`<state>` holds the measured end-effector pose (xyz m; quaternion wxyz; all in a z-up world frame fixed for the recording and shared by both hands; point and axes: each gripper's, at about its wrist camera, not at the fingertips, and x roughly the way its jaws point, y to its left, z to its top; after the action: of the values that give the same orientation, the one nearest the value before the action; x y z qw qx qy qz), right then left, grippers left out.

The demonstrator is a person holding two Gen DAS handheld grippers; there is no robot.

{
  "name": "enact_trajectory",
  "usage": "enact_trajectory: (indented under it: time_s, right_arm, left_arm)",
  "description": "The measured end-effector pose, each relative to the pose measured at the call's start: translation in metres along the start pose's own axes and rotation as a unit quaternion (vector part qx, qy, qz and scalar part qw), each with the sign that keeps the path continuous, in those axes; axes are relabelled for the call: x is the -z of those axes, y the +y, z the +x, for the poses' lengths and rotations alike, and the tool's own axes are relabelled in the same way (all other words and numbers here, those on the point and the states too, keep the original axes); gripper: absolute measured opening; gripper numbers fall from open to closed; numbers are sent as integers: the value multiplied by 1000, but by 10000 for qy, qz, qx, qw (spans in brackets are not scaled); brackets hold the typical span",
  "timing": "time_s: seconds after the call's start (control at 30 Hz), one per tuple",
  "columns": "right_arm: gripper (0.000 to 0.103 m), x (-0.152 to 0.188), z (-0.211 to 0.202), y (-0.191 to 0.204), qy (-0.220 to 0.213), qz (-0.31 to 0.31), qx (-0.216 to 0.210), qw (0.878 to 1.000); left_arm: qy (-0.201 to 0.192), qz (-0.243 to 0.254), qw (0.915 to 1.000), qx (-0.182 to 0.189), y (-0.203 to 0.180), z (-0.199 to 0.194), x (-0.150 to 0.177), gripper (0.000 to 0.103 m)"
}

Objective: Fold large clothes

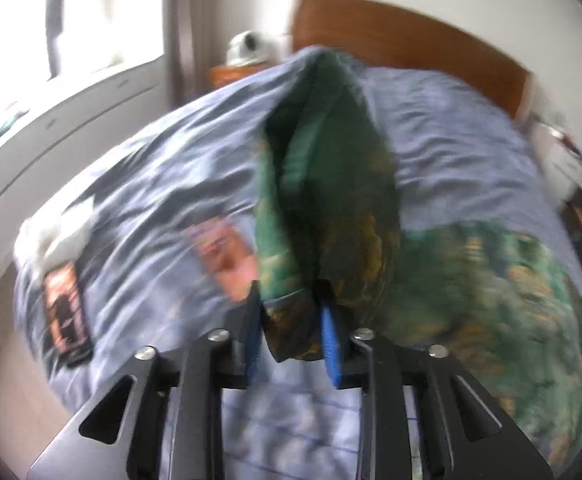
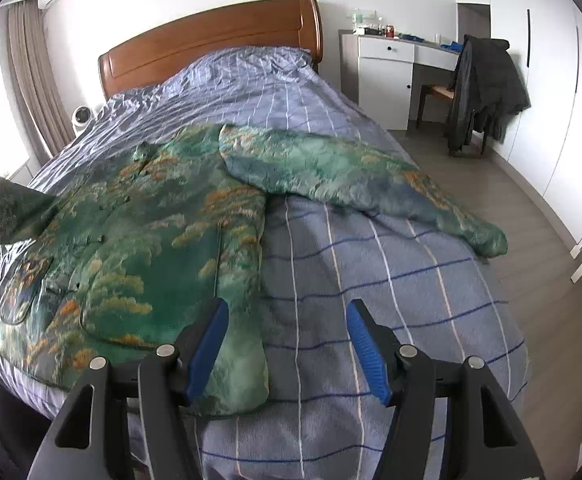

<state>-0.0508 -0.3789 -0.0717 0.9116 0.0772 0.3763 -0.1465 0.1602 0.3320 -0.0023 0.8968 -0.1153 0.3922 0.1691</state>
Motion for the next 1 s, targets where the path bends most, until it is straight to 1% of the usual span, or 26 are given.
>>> enact_trajectory:
  time_s: [0.03,0.07,0.1,0.13,0.17,0.2,0.27,0.3,0.33,0.37,0.47,0.53,0.57,0.6,0.63,0.67,0.7,0.73,0.83,0.87,0.93,1.0]
  right_arm:
    - [63,3,0,-1,45,-14,1,10000]
    - [63,6,0,-3,75,-33,23,10000]
    - [63,10,-1,-5,113,-77,66,9999]
    - [63,13,-3,-6,139,-116,74,9998]
    - [63,18,-5,-7,195,-202,44,9996]
    - [64,23,-6,-7,261,-292,-11,9992]
    - [76,36,-7,-2,490,-570,-257,9968]
    - [77,42,-4,2,625,-705,-383,9948]
    - [77,49,1,6,790,-849,-491,9920]
    - [77,55,8,11,916,-988,-515,9895]
    - [77,58,34,17,967,-1102,-415,9883]
    - [77,50,51,19,825,-1107,-419,9895]
    - [68,43,57,21,720,-1169,-454,9895]
    - [54,33,59,24,558,-1170,-568,9899]
    - [24,22,57,27,424,-1049,-767,9906]
    - [23,11,53,29,274,-929,-803,9920]
    - [19,-4,42,32,26,-783,-885,9930]
    - [17,-15,36,34,-92,-685,-958,9930]
    - [16,-47,6,33,-355,-116,-1356,9901]
    - [16,-53,-3,33,-344,-27,-1419,9893]
    - [16,-47,-13,35,-233,-136,-1259,9917]
    - [16,-22,-5,29,273,-307,-845,9956]
  left_arm:
    - [77,-103,9998,-141,9,9,5,37]
    - [130,-195,9994,-237,18,14,10,41]
    - [182,-292,9988,-361,24,18,16,49]
    - [202,-382,9981,-430,31,18,23,53]
    - [209,-470,9978,-408,33,18,31,58]
    - [210,-510,9978,-372,36,19,34,61]
    - [205,-513,9981,-268,35,14,48,62]
    - [196,-462,9986,-179,27,10,56,64]
    - [184,-425,9989,-109,25,10,57,66]
    - [173,-385,9991,-37,23,9,59,68]
    - [201,-240,9992,253,8,6,70,68]
    - [258,-133,9986,431,-7,5,79,68]
    - [280,-111,9984,482,-11,5,80,68]
    - [315,-88,9978,571,-18,4,83,68]
    - [321,-72,9974,640,-23,2,85,68]
    - [315,-47,9970,703,-27,1,87,68]
    - [312,17,9965,772,-34,-1,90,68]
    - [311,71,9963,792,-38,-2,92,68]
    - [333,335,9953,843,-56,-5,98,68]
    - [335,409,9948,869,-60,-6,101,68]
    - [325,572,9937,907,-68,-9,107,69]
    - [330,758,9926,887,-74,-9,113,72]
